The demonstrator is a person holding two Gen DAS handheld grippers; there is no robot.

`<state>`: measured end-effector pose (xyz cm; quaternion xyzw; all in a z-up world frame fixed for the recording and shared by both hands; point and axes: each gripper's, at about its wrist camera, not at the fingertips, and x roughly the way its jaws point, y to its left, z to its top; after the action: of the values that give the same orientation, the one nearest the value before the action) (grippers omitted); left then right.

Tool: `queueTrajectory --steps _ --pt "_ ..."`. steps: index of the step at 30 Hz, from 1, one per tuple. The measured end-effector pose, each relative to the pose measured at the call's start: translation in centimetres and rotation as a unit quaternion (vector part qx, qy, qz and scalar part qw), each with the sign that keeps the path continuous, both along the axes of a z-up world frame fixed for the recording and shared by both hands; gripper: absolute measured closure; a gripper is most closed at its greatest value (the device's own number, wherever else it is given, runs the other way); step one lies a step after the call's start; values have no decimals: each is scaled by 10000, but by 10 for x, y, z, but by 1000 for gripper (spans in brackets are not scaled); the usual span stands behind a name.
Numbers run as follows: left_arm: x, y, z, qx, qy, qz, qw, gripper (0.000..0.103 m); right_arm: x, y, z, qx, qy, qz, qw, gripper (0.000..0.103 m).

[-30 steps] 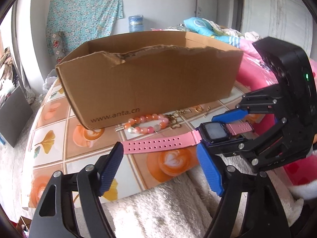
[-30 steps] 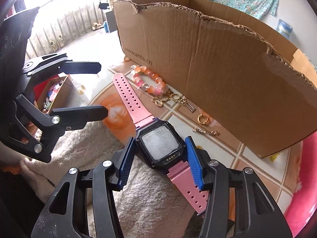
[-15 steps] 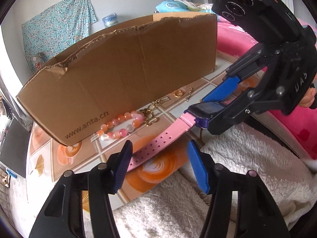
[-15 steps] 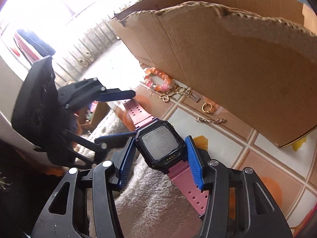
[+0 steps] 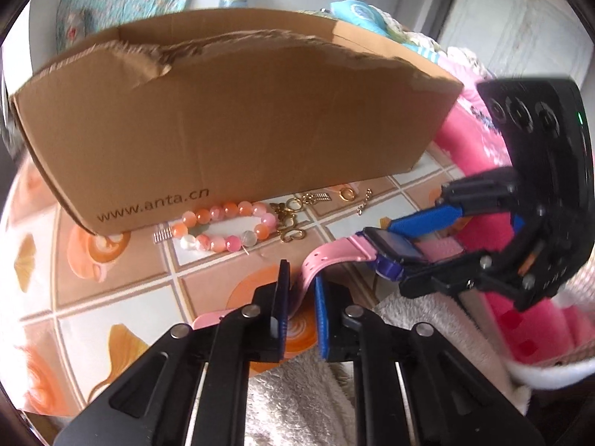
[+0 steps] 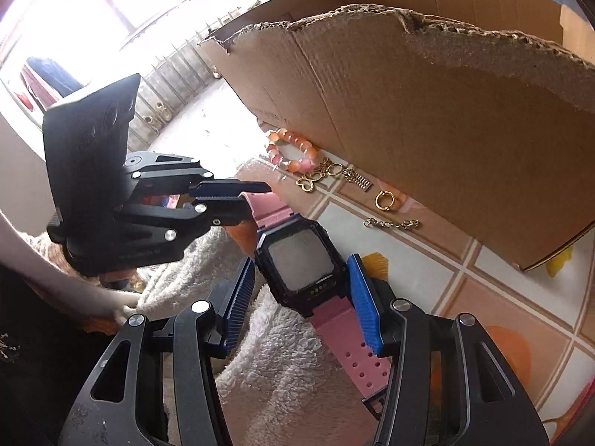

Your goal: Organize jewelry

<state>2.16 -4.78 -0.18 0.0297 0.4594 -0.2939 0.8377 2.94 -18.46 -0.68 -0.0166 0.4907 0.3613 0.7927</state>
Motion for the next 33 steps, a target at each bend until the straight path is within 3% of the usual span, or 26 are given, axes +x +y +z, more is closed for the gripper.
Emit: queueTrajectory --steps 5,14,16,25,33 --pt "9 7 0 -312 382 128 9987 95 -17 9 -5 -541 -359 -198 9977 55" --pt "9 6 0 -219 301 92 9993 95 -36 -12 -3 -1038 -707 -895 9880 86" --pt "7 4 0 -147 201 85 9997 95 -40 -14 -3 -1105 -751 -1048 9855 100" --pt "-15 3 23 -30 -311 -31 9995 99 -68 -22 23 -845 -1108 -1474 9792 101" --pt "-39 10 84 -201 -1087 -43 9939 99 -83 -16 75 -542 -1780 -1536 9705 102"
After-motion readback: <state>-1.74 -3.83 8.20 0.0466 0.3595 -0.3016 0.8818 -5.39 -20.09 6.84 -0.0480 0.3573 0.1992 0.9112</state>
